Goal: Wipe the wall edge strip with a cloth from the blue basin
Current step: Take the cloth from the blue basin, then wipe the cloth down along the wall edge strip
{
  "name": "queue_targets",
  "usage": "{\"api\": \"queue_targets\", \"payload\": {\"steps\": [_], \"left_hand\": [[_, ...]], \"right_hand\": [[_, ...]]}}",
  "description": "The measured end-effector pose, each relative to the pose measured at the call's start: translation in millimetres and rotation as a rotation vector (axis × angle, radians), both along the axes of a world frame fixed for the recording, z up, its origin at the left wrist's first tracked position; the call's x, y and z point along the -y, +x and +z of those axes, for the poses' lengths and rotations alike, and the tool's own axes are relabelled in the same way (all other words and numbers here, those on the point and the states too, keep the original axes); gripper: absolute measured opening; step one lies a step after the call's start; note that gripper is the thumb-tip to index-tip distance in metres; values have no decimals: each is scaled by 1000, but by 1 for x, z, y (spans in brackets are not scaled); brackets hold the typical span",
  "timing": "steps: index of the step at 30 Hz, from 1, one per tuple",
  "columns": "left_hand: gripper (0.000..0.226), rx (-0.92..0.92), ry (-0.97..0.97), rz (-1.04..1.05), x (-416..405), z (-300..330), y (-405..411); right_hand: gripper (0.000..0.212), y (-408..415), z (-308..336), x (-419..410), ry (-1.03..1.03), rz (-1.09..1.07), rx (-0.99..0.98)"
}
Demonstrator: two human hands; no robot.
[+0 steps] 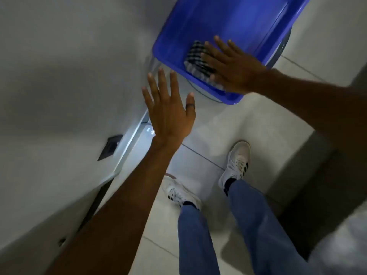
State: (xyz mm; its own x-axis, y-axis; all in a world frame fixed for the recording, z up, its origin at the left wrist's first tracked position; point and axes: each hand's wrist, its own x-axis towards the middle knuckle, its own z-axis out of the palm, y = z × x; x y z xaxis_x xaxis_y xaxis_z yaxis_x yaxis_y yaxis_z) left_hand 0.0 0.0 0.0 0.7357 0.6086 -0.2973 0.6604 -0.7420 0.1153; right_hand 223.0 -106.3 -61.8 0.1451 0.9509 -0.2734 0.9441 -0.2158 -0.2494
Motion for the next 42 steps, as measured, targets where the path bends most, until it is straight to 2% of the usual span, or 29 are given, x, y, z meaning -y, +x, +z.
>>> {"api": "queue_targets", "payload": {"steps": [4,6,10,13,19,22,27,31,34,38,40,42], "left_hand": [[76,-23,7,34,-14,-50,-6],[76,-27,2,27,-11,-62,-15],[76,-58,-42,24,-3,-57,-40],[76,-42,-64,34,11,-36,-60],[76,99,-60,121,29,-13,-107],[76,77,-54,112,31,-27,-131],[78,-18,3,-35,19,-81,-168],[81,-73,147,-253,-22,-131,-160],[79,-100,305,-427,-63,-151,-127],[77,-130,525,-496,-104,-166,-96],[79,-190,625,-533,-120,-169,-87],[81,-262,712,-601,-129,-174,-84]], "right_hand": [[71,2,-45,-24,-95,89,18],[70,-3,-59,-29,-67,97,8],[82,-8,-54,-31,-40,39,-40],[77,-14,-34,-32,-28,-62,-108],[72,-81,22,-28,369,-333,-128],[76,-146,18,-14,391,-432,-201],[76,-250,-62,9,343,-535,-449],[70,-297,-146,-5,374,-746,-692],[70,-307,-196,-26,496,-926,-871],[78,-292,-242,-59,603,-1362,-1112],[80,-275,-260,-81,742,-1385,-1202],[75,-259,-279,-101,889,-1344,-1205]]}}
